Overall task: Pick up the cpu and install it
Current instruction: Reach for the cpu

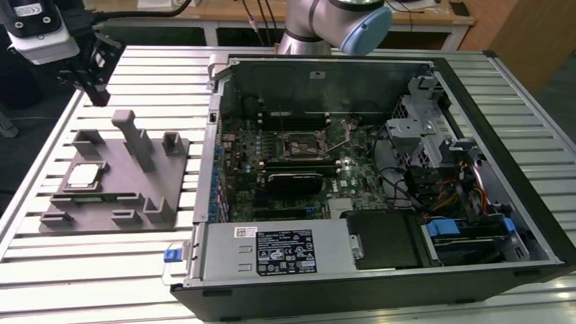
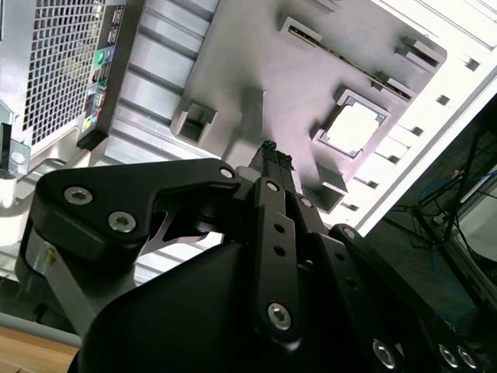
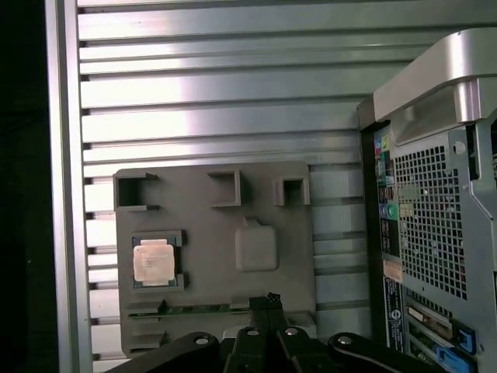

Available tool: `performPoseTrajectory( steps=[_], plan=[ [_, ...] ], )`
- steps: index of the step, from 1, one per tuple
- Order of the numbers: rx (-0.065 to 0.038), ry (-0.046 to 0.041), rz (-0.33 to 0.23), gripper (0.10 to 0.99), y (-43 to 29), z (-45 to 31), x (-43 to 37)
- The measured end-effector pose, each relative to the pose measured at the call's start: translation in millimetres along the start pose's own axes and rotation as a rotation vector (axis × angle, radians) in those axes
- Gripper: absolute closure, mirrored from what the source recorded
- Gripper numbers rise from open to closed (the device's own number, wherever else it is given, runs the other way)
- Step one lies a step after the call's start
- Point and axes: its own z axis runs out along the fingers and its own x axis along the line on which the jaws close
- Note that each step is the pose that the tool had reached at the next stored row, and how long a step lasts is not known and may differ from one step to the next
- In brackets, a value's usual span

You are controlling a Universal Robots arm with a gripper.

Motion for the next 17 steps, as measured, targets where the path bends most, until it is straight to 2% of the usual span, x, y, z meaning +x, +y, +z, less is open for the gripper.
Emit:
performPoseTrajectory(
  steps=[17],
  plan=[
    [0.006,-0.0004,0.0,0.98,-2.7,18.1,24.5]
  ],
)
